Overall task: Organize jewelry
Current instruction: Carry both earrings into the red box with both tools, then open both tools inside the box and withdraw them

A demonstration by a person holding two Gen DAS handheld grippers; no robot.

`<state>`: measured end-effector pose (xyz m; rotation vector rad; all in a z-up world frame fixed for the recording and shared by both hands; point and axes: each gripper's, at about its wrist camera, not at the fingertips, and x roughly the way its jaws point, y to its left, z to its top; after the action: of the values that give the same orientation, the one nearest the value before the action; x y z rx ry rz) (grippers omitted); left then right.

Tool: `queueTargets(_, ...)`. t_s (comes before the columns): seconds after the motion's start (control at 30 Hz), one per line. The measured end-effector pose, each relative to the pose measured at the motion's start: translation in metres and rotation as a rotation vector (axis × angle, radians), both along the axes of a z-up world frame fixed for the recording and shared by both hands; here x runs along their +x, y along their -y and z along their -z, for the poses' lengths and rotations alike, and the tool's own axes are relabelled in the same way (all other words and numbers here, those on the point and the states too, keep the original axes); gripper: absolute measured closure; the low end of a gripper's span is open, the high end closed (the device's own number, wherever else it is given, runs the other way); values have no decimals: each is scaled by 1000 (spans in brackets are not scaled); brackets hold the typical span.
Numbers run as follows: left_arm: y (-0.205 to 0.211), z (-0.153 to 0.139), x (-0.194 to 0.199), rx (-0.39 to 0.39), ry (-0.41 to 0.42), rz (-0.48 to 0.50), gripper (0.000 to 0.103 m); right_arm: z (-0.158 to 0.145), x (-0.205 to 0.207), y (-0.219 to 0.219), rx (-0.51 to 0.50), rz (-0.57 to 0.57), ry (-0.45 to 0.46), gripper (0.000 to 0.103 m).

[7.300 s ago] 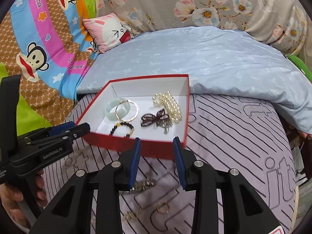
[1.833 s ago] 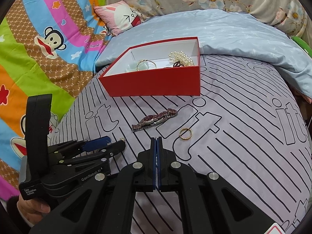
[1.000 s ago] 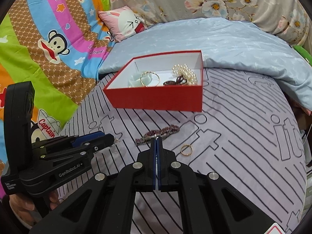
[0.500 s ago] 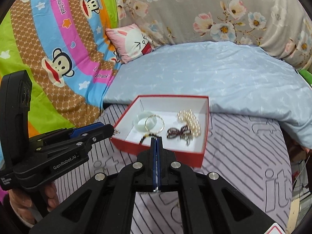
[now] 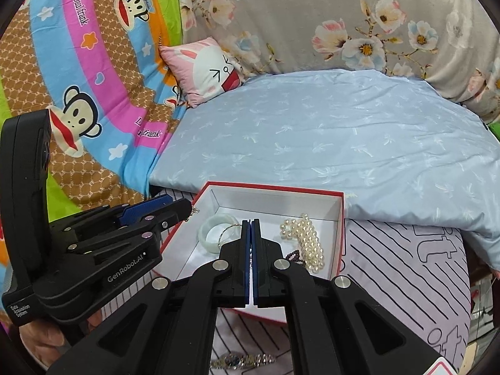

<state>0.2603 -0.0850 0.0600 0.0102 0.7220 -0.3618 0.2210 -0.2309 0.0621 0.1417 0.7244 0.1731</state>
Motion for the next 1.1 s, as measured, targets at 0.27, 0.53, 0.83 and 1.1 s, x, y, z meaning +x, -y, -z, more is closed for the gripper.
queueTargets(0.27,3,28,32,21,-44,-26,80,27,30,5,1,17,-49,103)
queueTargets(0.53,3,44,48,29,-68,-38,80,50,45,6,-1,31,-86,103)
queueTargets(0.83,4,55,61,38,-83,-53,80,67,63,5,-2,28,-120,103)
queueTargets(1.1,6,62,65,54,-96,-66,74,70,63,11,-3,70,-109,81)
